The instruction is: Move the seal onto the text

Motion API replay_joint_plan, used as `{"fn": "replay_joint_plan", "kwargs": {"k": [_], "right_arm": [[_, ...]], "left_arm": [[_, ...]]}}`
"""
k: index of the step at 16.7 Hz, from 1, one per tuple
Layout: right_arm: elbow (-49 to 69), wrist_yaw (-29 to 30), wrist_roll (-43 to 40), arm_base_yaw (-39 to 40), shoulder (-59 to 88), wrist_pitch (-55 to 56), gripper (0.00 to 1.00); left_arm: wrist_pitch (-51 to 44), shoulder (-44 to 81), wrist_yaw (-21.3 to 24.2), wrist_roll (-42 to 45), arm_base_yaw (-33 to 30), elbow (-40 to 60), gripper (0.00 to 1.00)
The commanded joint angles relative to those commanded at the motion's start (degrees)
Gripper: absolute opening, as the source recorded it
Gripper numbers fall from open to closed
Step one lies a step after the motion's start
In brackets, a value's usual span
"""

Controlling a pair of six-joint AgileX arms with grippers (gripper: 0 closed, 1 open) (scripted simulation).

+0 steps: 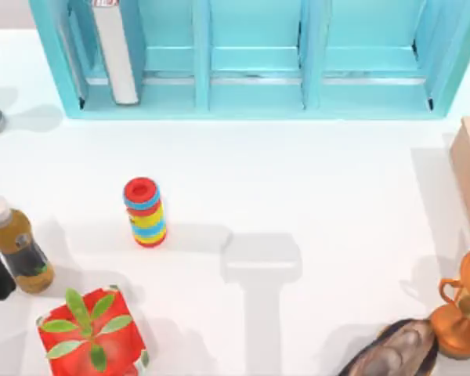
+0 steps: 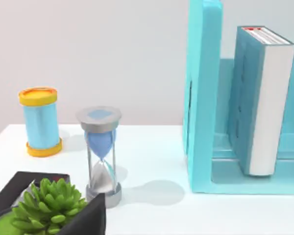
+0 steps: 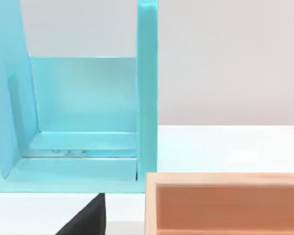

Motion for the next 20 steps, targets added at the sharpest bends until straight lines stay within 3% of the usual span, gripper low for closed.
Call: {"fn": "replay_joint_plan", "kwargs": {"k": [5,9,20], "right_arm": [[0.0,0.0,0.0,0.0,0.0,0.0,1.0],[0.0,0.0,0.0,0.0,0.0,0.0,1.0],[0.0,0.0,0.0,0.0,0.0,0.0,1.0]], "left_arm": [[3.11,3.55,-0.57,-0.24,-0.71,1.87,1.0],[13.35,16.81,-2.24,-0.74,-3.41,8.0,1.0],[53.33,86.95,-9.5,-1.11,-15.9,31.27,1.0]]}}
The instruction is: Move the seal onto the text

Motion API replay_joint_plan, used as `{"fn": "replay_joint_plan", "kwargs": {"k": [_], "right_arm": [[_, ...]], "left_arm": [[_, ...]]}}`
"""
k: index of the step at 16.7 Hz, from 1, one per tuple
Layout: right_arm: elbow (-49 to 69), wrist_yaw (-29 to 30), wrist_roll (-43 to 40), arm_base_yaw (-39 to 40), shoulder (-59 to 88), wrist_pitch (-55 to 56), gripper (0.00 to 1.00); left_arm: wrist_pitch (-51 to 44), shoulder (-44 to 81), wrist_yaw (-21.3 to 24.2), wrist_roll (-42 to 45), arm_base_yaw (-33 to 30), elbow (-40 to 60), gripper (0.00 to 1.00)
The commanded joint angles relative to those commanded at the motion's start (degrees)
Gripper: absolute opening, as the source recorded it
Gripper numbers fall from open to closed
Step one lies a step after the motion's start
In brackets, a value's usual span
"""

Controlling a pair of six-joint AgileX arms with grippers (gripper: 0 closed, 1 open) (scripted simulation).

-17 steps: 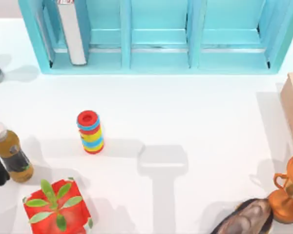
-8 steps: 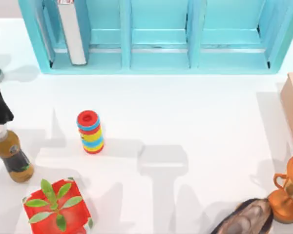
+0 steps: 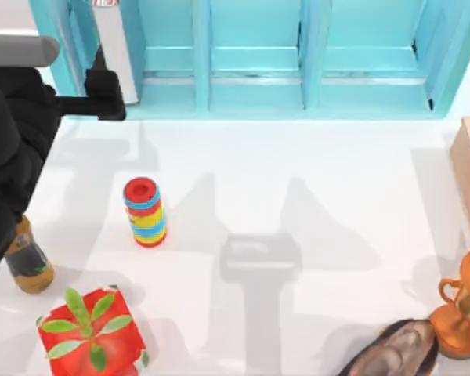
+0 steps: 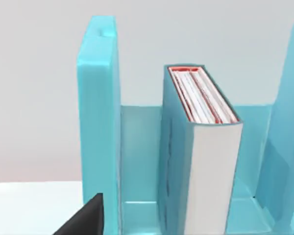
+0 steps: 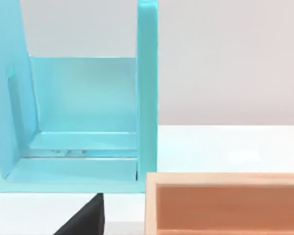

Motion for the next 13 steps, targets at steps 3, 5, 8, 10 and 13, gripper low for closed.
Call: {"fn": "replay_joint_plan", "kwargs": {"k": [3,5,8,10,13], "right_arm": [[0.0,0.0,0.0,0.0,0.0,0.0,1.0],[0.0,0.0,0.0,0.0,0.0,0.0,1.0],[0.0,0.0,0.0,0.0,0.0,0.0,1.0],[0.0,0.0,0.0,0.0,0.0,0.0,1.0],[0.0,0.0,0.0,0.0,0.0,0.0,1.0]], "left_arm": [[9.03,16.53,-2.1,0.29,-2.34,5.3,1.0],[13.78,24.64,-3.3,0.46,-3.2,8.04,1.0],[18.45,32.23,-4.58,0.66,-3.09,10.7,1.0],[19.72,34.22,-4.96,0.73,-2.64,11.39,1.0],[19.79,34.33,-4.98,0.74,-2.61,11.43,1.0]]}}
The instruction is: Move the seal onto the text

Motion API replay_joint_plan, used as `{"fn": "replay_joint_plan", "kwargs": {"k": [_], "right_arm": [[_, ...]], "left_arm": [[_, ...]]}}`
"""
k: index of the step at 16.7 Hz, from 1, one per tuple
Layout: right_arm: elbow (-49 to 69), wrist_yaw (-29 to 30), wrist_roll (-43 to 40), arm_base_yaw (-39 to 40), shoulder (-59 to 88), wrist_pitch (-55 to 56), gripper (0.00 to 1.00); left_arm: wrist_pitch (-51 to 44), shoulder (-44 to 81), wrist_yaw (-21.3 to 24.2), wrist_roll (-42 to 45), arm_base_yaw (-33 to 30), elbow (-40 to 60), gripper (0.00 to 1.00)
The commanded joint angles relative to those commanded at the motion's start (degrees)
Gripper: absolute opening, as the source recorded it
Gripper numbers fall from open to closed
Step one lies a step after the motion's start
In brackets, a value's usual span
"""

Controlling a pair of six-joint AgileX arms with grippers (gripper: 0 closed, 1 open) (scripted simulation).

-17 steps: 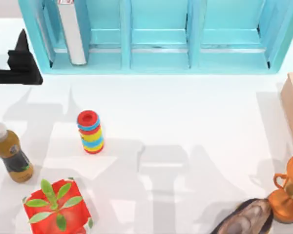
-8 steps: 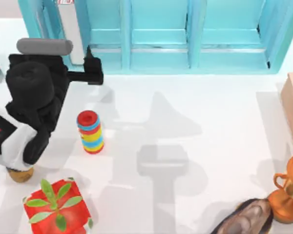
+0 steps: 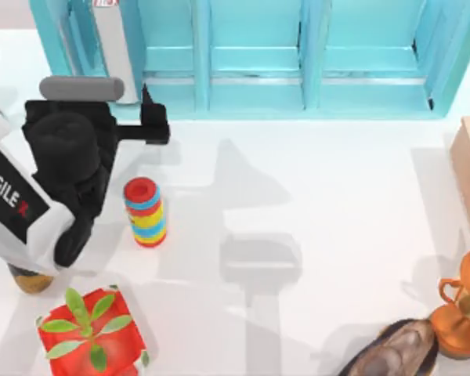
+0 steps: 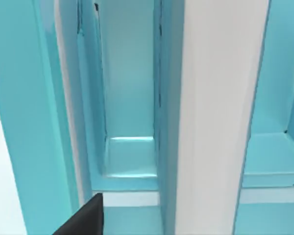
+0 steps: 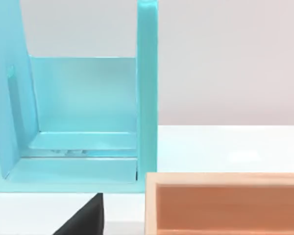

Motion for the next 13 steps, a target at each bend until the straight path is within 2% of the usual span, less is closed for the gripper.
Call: {"fn": "replay_joint_plan", "kwargs": {"k": [5,9,13], "right_arm": [[0.0,0.0,0.0,0.0,0.0,0.0,1.0],[0.0,0.0,0.0,0.0,0.0,0.0,1.0],[0.0,0.0,0.0,0.0,0.0,0.0,1.0]], "left_arm": [[-2.37,-0.52,-0.76,-0.02,-0.84,1.84,1.0],[-10.69,-0.17,-1.1,-0.06,-1.18,10.52,1.0],[-13.96,7.34,1.25,0.06,1.17,21.21,1.0]]}}
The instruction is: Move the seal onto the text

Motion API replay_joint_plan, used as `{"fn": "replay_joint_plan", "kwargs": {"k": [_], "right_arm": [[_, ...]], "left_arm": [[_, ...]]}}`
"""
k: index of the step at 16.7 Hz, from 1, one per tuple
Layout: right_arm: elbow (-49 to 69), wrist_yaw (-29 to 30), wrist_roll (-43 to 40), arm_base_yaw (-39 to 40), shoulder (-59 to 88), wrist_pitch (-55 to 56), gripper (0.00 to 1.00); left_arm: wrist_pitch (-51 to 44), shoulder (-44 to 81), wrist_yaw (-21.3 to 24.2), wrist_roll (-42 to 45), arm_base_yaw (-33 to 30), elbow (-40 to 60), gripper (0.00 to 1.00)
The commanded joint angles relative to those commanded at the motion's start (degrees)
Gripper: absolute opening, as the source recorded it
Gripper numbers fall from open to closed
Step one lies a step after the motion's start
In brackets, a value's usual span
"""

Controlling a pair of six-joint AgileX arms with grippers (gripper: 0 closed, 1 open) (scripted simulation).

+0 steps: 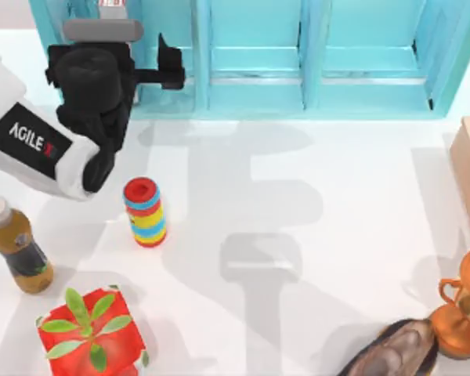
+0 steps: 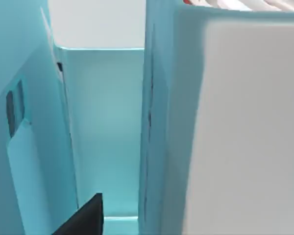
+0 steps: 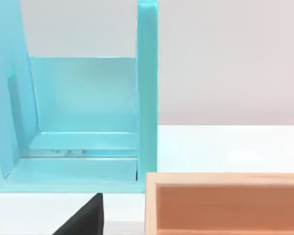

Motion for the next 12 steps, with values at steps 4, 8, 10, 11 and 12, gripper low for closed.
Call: {"fn": "replay_joint_plan", "kwargs": {"k": [4,8,10,11,12], "right_arm": [[0.0,0.0,0.0,0.0,0.0,0.0,1.0],[0.0,0.0,0.0,0.0,0.0,0.0,1.0],[0.0,0.0,0.0,0.0,0.0,0.0,1.0],[0.0,0.0,0.0,0.0,0.0,0.0,1.0],[0.0,0.0,0.0,0.0,0.0,0.0,1.0]], "left_arm": [[1.31,6.14,2.2,0.15,2.12,4.93,1.0],[1.34,6.26,2.26,0.14,2.18,5.02,1.0],[1.34,6.26,2.26,0.14,2.18,5.02,0.85],[1.34,6.26,2.26,0.14,2.18,5.02,0.77],[1.34,6.26,2.26,0.14,2.18,5.02,0.7]]}}
